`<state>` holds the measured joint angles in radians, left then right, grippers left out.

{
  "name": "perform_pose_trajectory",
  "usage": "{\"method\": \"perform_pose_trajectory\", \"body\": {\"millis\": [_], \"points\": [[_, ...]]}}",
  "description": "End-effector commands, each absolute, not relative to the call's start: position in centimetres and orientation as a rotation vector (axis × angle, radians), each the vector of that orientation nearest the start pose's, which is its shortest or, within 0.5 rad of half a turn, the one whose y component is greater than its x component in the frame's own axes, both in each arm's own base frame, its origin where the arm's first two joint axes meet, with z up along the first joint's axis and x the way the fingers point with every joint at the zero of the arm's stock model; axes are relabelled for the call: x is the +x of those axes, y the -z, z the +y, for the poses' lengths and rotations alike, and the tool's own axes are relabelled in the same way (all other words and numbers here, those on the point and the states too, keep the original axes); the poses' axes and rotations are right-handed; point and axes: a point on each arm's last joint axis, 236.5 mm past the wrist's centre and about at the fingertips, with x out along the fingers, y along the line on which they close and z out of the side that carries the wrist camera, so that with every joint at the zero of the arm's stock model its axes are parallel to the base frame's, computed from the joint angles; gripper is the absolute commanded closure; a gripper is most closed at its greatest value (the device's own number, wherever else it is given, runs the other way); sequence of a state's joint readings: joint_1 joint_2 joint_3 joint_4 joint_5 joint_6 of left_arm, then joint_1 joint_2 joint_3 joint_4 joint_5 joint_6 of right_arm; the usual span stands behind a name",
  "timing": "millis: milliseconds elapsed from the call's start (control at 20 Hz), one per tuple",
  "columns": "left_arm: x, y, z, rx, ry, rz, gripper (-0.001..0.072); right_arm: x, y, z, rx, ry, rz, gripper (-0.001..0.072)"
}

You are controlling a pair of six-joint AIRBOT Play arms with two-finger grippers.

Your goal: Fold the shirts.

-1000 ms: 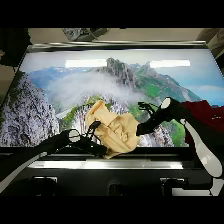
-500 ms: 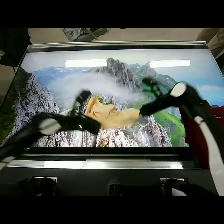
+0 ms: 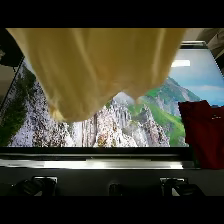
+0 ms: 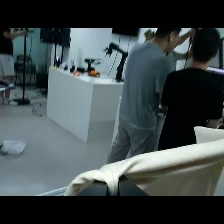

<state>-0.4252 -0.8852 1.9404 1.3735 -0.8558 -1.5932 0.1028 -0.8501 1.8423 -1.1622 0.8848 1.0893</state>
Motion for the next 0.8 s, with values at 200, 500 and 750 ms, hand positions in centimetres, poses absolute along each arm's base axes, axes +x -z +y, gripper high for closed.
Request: {"method": "perform_pose_trajectory", "body": {"millis": [200, 500, 750], "points": [[24.7, -58.9, -12.4, -0.131, 0.482, -0.268, 0.0680, 25.9, -55.4, 9.8, -0.162, -0.389, -0.244, 0.0673], [39.1, -44.8, -11.1, 0.058, 0.244, 0.156, 0.0679, 39.7, -38.2, 11.4, -0.191, -0.455, 0.340, 0.0672], [53.3, -24.0, -8.7, 0.101, 0.122, 0.588, 0.0678, 49.5, -14.0, 12.8, -0.091, -0.509, 0.958, 0.0671]]}}
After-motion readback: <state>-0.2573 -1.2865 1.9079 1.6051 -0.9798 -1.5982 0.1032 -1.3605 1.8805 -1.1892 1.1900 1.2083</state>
